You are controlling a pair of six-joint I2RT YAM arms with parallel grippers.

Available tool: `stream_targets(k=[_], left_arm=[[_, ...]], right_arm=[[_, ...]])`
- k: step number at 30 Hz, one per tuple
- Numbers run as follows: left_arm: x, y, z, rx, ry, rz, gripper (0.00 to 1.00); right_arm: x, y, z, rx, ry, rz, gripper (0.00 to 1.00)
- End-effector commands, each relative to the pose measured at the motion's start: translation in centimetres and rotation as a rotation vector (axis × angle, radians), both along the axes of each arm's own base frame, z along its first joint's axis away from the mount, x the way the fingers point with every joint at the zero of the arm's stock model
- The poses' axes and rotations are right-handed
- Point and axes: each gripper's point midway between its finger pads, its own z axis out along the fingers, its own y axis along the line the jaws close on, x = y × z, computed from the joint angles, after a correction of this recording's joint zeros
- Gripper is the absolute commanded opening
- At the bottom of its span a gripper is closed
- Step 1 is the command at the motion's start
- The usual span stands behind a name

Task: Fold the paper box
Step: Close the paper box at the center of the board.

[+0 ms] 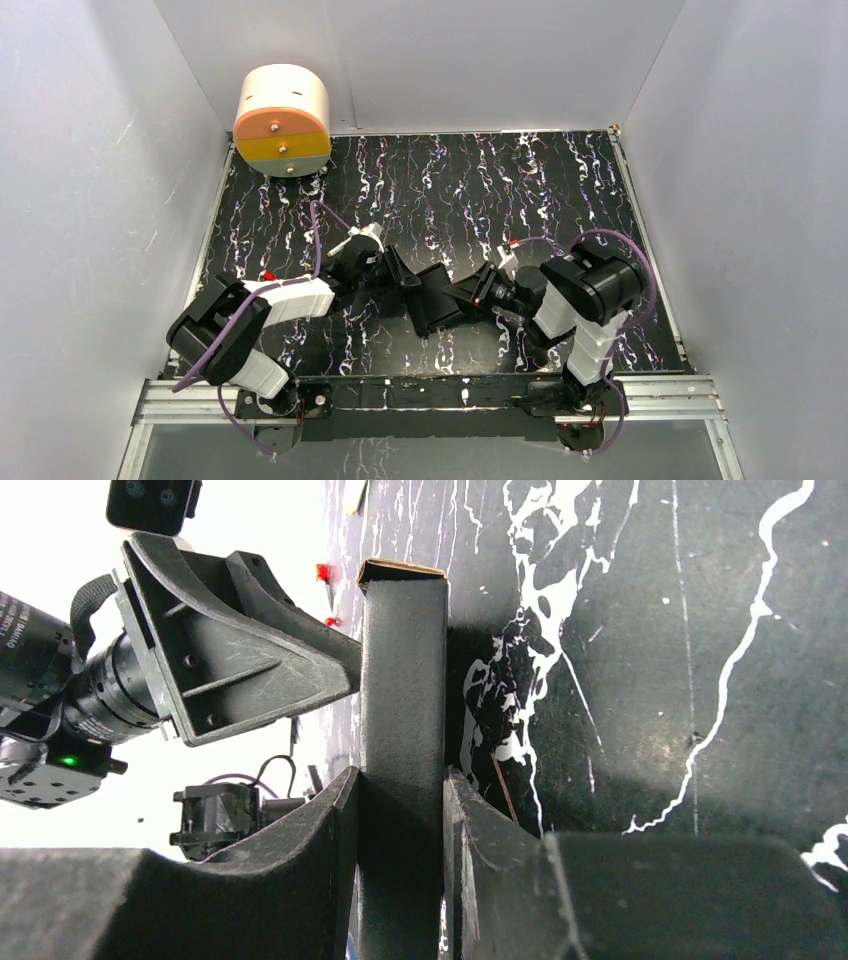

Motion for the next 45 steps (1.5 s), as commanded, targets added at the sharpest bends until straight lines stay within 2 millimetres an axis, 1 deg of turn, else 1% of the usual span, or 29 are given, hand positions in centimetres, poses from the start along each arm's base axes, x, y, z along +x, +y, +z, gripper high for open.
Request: stream_targets(k=[1,5,8,12,17,21,23,27,29,33,37,40,42,45], left_arm=[[-1.2,0.6,-1.6,0.057,0.050,-0.010,0.37],[-1.5,0.3,-2.5,0.062,0.076,-0.025,0.37],[-2.0,0.0,-3.0,0.058,0.093,-0.035,0.35],[-2.9,-0.6,-3.9,0.063,0.129,-0.065,0.34],[-4.1,0.1,-5.4,0.093,0.173,-0.064,0.34],[-4.6,-1.5,-4.7,0.011,0.194,-0.085,0.34],[-4.7,-2.6,-4.0,-0.022,0.189,-0.105,0.34],[-4.9,-4.8,-2.5,-0.081,0.171,-0.140,0.29],[-5.1,-5.6,-1.6,-0.141,0.171,-0.148,0.27],[-5.3,-7.3,1.6,-0.281,0.146,-0.184,0.25],[-5.5,-8.4,5.2,-0.369,0.081,-0.233,0.24],[-6.0,-9.0,7.4,-0.424,0.032,-0.279,0.24],[-6.4,-9.2,8.1,-0.450,0.015,-0.309,0.23],[-7.4,-9.5,8.6,-0.504,0.020,-0.332,0.23]], right_arm=[[-1.8,-0.5,-2.7,-0.008,0.073,0.008,0.10],[-2.0,-0.7,-3.1,0.042,0.106,-0.019,0.09],[-2.1,-0.8,-3.9,0.041,0.125,-0.029,0.08],[-1.9,-0.8,-3.8,0.035,0.108,-0.038,0.08],[-1.6,-0.8,-4.0,-0.008,0.086,-0.041,0.08],[-1.6,0.1,-4.1,-0.035,0.070,-0.023,0.08],[-1.6,0.7,-4.0,-0.031,0.064,-0.012,0.08],[-1.7,1.5,-3.8,-0.021,0.064,0.000,0.08],[-1.7,2.1,-3.7,-0.010,0.069,0.012,0.08],[-1.9,2.7,-2.6,0.045,0.062,0.027,0.08],[-1.7,3.3,-0.3,0.122,0.021,0.042,0.08],[-1.2,3.4,1.5,0.147,-0.033,0.044,0.03],[-1.0,3.6,2.7,0.152,-0.073,0.051,0.00],[-0.5,3.5,4.5,0.162,-0.133,0.041,0.00]])
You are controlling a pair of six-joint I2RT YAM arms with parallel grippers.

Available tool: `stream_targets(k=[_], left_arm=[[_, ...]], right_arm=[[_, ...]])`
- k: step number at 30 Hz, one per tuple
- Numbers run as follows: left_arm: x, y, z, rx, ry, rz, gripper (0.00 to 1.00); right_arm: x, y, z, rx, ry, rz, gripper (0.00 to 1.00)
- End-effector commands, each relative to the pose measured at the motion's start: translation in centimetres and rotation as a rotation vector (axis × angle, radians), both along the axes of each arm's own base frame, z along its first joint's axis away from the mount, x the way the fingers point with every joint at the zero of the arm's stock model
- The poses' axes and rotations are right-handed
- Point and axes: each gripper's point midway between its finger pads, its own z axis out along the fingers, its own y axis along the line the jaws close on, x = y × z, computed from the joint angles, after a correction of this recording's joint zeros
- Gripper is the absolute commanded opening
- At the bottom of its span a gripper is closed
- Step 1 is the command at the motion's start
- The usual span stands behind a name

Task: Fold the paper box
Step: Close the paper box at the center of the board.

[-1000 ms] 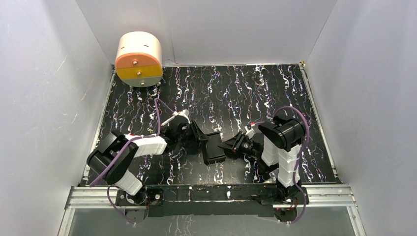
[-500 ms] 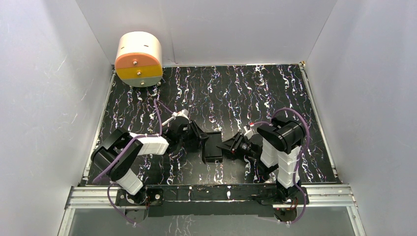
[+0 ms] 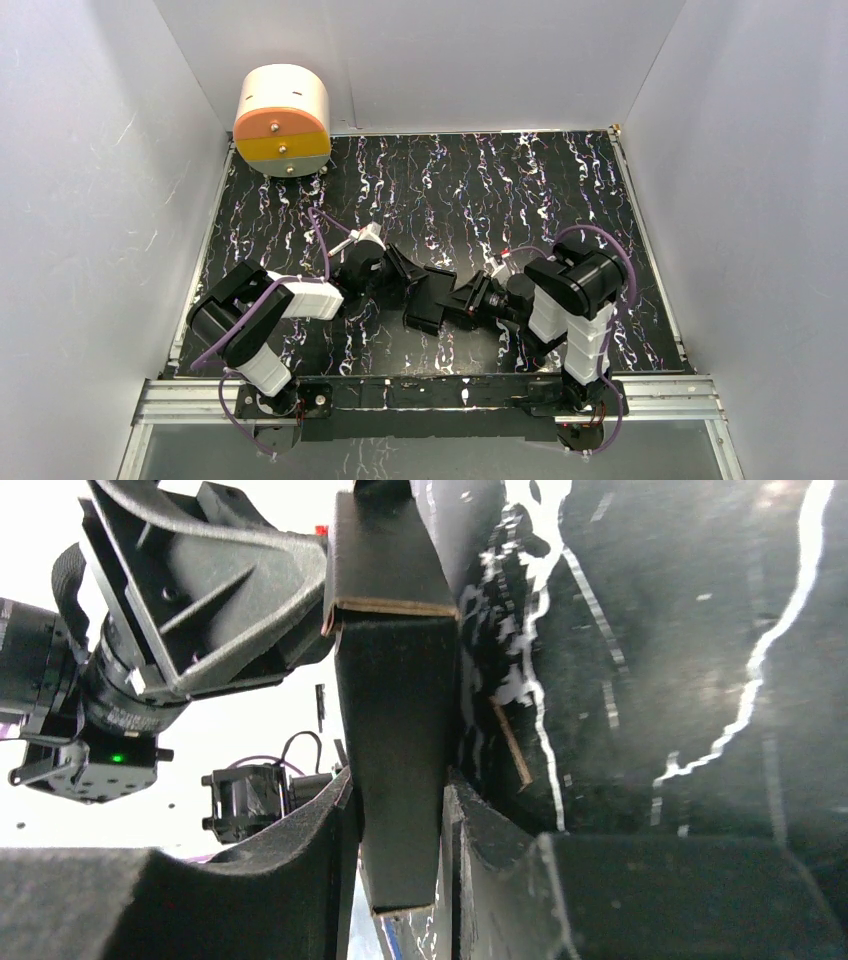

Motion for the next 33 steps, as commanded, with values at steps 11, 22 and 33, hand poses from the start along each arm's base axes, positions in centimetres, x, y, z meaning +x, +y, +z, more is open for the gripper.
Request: stream_targets(k=[11,22,33], left_arm=[[-8.7,-3.1,6.6,-0.177,-0.088,-0.337,0.39],[-6.4,2.7,8.8,0.095,-0.216,-0.186,0.50],[-4.5,3.2,13.0,0.219,-0.448,-0.240,0.53]], right_arm=[[2.3,-0.4,8.9,0.078,-0.381,-0.054,0.00],[2.4,-0.9,10.7,0.051,-0.442,-0.053,0.00],[2.6,-1.2,11.3,-0.036,-0.491,-0.043,0.00]])
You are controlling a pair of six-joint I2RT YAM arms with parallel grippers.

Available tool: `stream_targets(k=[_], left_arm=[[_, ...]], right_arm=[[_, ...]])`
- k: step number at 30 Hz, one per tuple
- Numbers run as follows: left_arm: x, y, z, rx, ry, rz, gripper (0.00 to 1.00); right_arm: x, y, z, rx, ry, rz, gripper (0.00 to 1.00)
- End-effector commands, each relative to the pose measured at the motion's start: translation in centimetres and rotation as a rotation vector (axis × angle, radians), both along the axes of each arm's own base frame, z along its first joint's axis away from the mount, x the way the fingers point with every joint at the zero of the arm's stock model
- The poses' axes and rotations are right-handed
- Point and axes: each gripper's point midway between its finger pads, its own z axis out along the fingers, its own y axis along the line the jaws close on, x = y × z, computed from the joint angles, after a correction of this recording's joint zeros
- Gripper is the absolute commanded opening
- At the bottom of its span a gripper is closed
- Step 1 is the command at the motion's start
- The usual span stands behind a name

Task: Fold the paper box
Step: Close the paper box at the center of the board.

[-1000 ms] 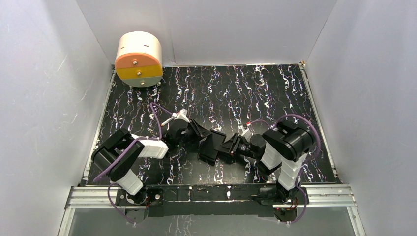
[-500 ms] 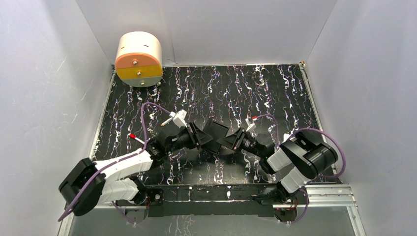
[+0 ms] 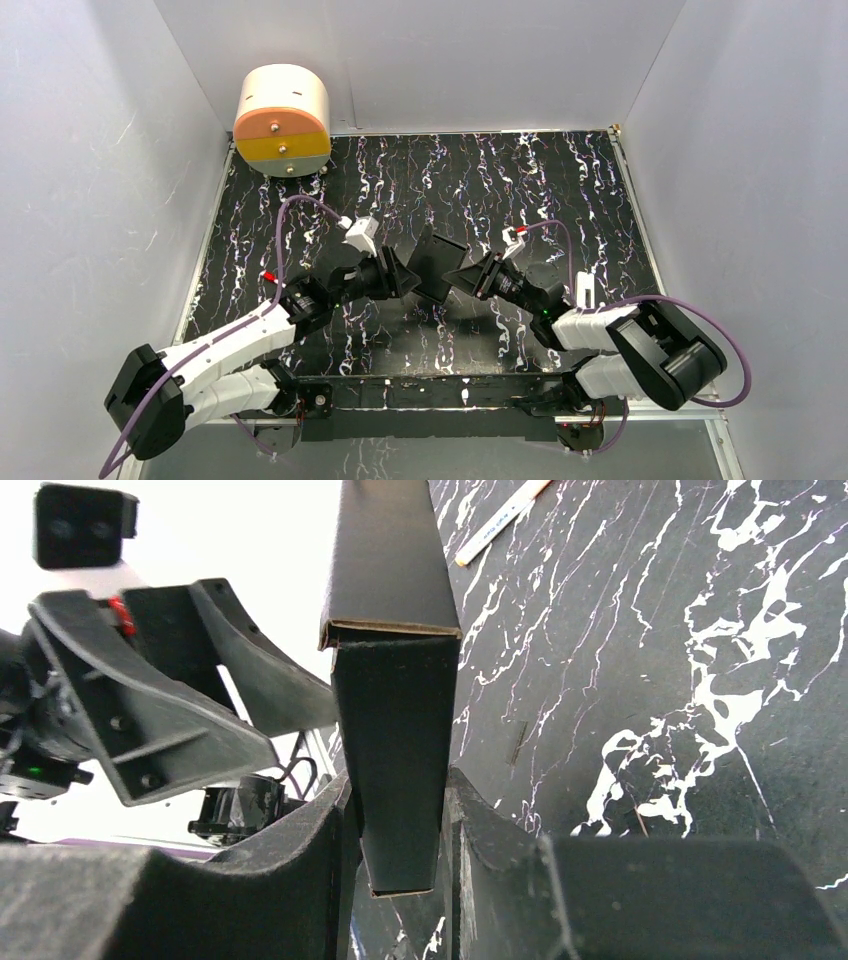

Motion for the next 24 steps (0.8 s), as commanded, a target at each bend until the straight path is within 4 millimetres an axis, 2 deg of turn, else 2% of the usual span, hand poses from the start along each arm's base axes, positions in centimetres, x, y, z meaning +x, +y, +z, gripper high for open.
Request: stream_targets(k=[1,6,14,17,24], left_arm=[[1.6,0.0,3.2,0.065,-0.163,-0.033,0.54],[3.5,-0.1,3.4,0.119,-0.225,-0.004,0.54],[4.6,-1.5,0.9,0.146,-0.171,-0.010,0.49],[4.5,-2.3,0.6,0.123,-0.156,-0.038,0.46],[1.7,-5.6,1.1,-0.028,-0.115,-0.237,0.44]], right_arm=[[0.9,0.2,1.3,-0.013,-0.065,-0.011,0.00],[0.9,0.4,1.4,-0.015,-0.068,0.002,0.00],[0.7,0.6,2.4,0.002,-0.093,0.021,0.00],[0.4,0.8,3.0,0.019,-0.117,0.039,0.00],[-0.2,1.1,4.6,0.053,-0.167,0.083,0.00]])
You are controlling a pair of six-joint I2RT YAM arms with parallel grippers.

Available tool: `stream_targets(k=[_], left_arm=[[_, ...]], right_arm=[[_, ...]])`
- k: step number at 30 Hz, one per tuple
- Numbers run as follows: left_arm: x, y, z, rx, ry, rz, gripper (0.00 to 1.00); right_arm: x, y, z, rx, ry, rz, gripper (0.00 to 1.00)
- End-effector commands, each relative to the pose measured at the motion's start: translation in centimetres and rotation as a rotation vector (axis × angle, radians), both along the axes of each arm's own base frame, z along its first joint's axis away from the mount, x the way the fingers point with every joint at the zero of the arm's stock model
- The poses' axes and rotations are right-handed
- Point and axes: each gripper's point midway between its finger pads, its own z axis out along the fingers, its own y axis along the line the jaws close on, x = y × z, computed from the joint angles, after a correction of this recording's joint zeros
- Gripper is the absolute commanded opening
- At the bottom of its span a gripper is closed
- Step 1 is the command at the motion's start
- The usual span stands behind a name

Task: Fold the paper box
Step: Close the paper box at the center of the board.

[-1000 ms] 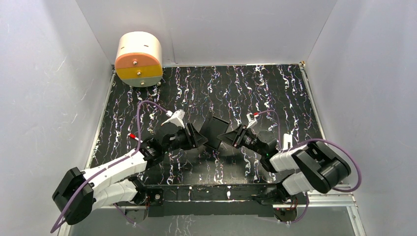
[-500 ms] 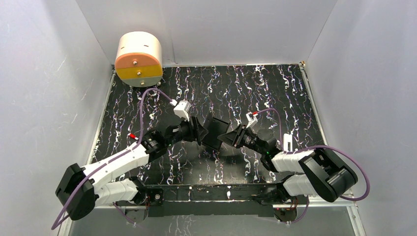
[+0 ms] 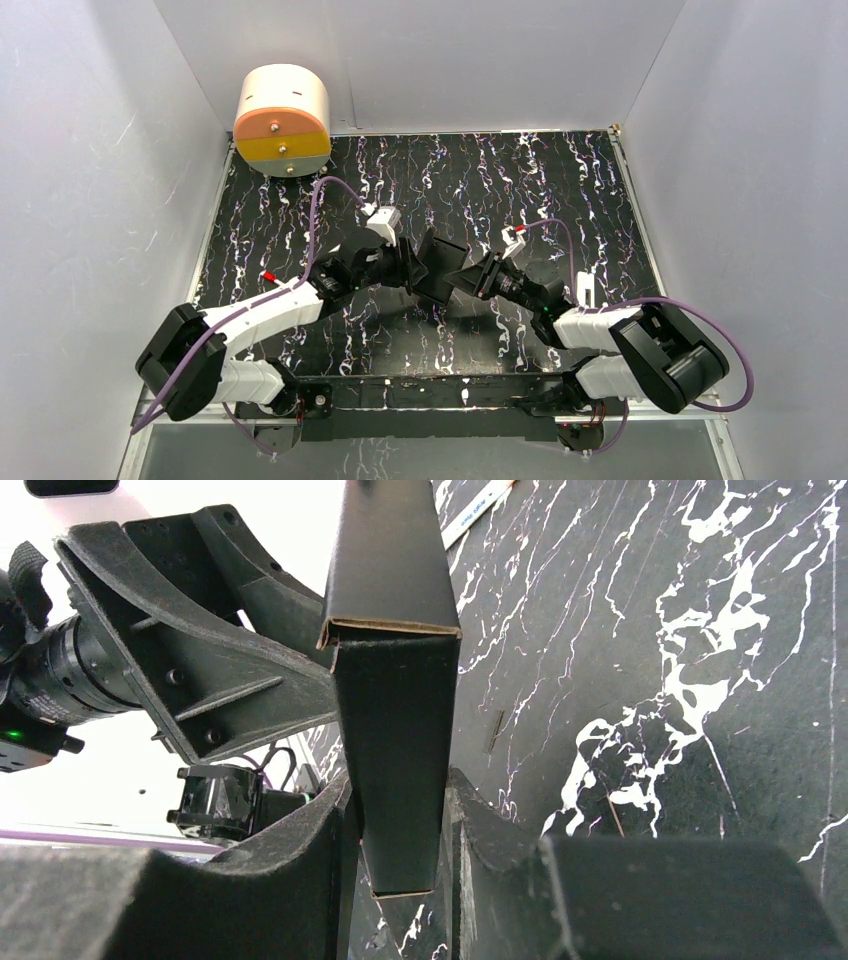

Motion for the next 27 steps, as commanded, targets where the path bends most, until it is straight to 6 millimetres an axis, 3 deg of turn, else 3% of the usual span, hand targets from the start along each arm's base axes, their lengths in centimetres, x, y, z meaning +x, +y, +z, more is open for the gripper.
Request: stream_targets(k=[1,11,16,24,27], left_arm=[[-2.2,-3.7,3.2,-0.182,-0.003,-0.186,0.44],[-5.1,-5.4,6.2,-0.430,0.046,-0.378,0.37],[-6.4,-5.7,7.9,-0.514,0.061,-0.458,0.25],[-7.3,-5.5,8.6,-0.531,0.055,-0.493,0.01],[-7.5,-5.4,8.5,-0.531,0.056,-0.492,0.00]], right_arm=[[-0.2,1.3,5.7,0.115,-0.173,0.077,0.00],[-1.8,2.0,7.6,0.157,-0.240,0.184,0.00],[-1.7,2.1,7.2,0.148,-0.232,0.187,0.00],[-1.4,2.8,6.7,0.144,-0.199,0.221,0.00],[-1.5,3.0,6.4,0.141,-0.191,0.236,0.00]])
